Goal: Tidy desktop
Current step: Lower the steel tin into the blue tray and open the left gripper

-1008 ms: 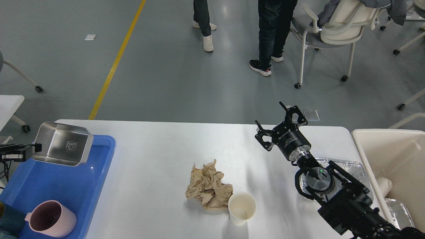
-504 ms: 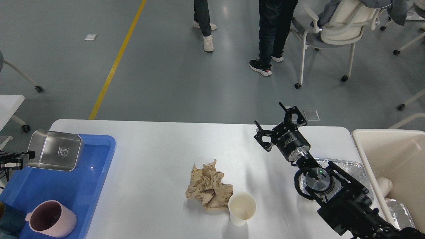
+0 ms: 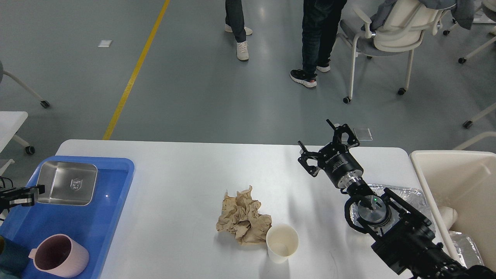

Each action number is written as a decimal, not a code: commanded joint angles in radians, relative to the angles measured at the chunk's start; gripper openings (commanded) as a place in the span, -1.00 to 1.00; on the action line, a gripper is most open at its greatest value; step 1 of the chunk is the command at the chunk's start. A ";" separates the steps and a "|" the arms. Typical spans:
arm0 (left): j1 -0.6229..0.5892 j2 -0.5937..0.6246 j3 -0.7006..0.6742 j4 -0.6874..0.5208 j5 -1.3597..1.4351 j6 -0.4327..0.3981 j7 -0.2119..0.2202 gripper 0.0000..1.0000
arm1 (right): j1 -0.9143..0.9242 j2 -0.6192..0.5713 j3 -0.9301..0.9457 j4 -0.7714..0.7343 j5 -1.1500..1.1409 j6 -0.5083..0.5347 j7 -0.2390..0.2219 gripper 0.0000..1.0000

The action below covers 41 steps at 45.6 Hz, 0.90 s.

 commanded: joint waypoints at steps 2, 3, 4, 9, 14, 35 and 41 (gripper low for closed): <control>0.039 -0.014 -0.001 0.041 -0.003 0.035 0.002 -0.93 | 0.001 0.001 0.000 0.000 0.000 0.000 0.000 1.00; 0.042 -0.020 0.001 0.047 -0.003 0.039 0.002 -0.93 | 0.001 0.001 0.000 0.000 -0.002 0.000 0.000 1.00; 0.044 -0.029 0.001 0.055 -0.003 0.042 0.003 -0.93 | 0.001 0.000 0.000 0.000 -0.003 0.000 0.000 1.00; 0.059 -0.058 -0.001 0.107 -0.003 0.047 0.002 -0.92 | -0.001 0.000 0.000 0.000 -0.014 0.000 0.000 1.00; 0.065 -0.091 0.001 0.131 -0.020 0.047 0.002 -0.92 | -0.001 0.001 0.000 0.000 -0.014 0.000 0.000 1.00; 0.105 -0.154 -0.002 0.156 -0.031 0.073 0.000 -0.74 | -0.002 0.001 0.000 0.002 -0.014 -0.001 0.000 1.00; 0.110 -0.154 -0.002 0.156 -0.072 0.073 -0.003 -0.50 | -0.004 0.001 -0.001 0.000 -0.014 -0.001 0.000 1.00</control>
